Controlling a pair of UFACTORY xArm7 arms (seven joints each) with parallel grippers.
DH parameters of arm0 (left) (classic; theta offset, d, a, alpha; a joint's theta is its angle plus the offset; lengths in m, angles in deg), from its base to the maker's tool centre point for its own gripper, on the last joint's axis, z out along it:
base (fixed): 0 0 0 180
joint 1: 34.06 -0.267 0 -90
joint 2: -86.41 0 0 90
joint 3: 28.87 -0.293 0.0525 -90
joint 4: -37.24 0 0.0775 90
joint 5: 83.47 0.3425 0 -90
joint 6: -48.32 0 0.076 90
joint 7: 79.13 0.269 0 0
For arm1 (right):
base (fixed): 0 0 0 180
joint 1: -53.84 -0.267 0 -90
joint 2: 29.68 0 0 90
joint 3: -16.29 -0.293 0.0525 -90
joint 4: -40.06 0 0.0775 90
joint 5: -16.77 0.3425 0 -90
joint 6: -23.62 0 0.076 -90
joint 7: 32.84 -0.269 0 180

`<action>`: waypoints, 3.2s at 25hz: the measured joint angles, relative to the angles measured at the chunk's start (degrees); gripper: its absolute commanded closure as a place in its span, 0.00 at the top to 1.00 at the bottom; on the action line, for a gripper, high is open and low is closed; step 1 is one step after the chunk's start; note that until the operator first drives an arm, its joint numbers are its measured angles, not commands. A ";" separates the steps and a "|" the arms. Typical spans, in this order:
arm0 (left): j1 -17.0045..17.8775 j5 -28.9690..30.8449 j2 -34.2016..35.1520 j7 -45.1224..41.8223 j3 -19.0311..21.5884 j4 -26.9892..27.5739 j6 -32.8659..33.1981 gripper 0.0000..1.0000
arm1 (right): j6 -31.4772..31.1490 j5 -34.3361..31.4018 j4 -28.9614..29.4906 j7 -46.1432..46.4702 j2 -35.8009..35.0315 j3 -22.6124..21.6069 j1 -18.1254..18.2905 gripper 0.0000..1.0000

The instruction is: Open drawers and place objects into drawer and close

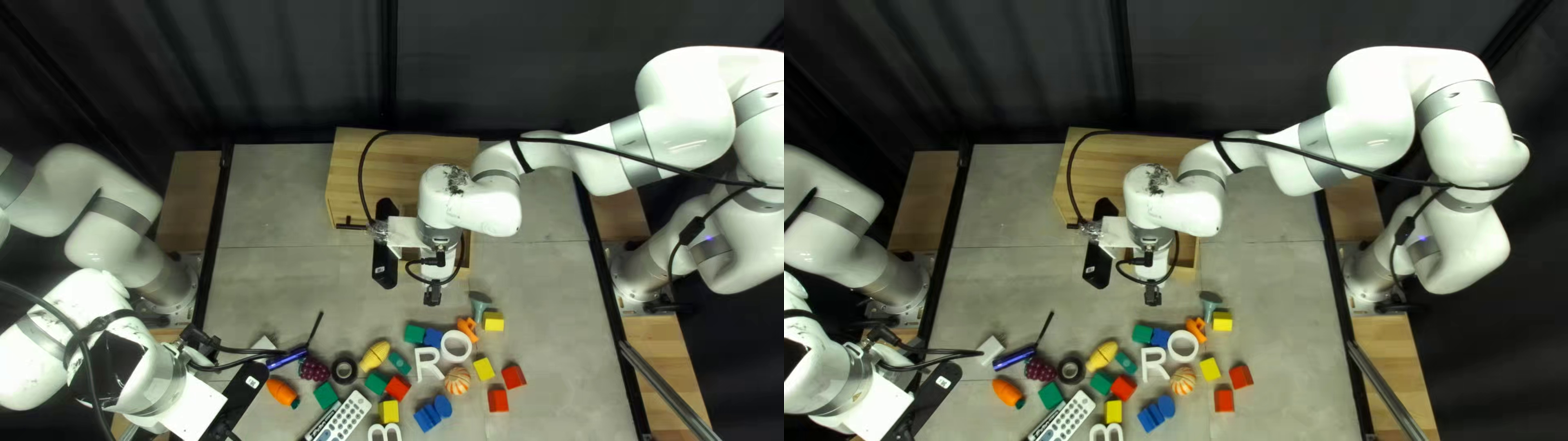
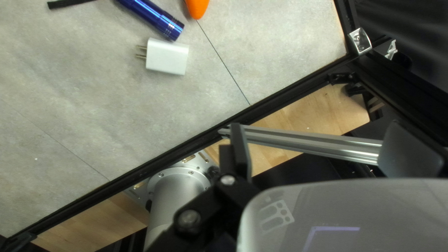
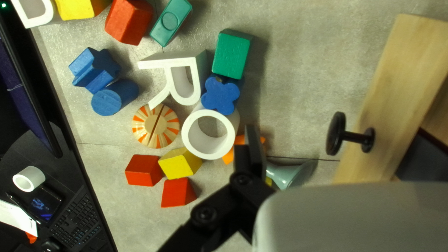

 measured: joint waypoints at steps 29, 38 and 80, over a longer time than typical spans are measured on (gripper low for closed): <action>0.00 0.00 0.00 0.00 0.00 0.00 0.00 1.00 | -1.45 3.98 1.25 2.14 -0.97 -0.22 1.13 1.00; 0.00 0.00 0.00 0.00 0.00 0.00 0.00 1.00 | -1.99 4.83 1.51 2.67 -0.79 -0.23 1.43 1.00; 0.00 0.00 0.00 0.00 0.00 0.00 0.00 1.00 | -3.23 4.14 2.31 2.66 -1.13 -0.16 1.44 1.00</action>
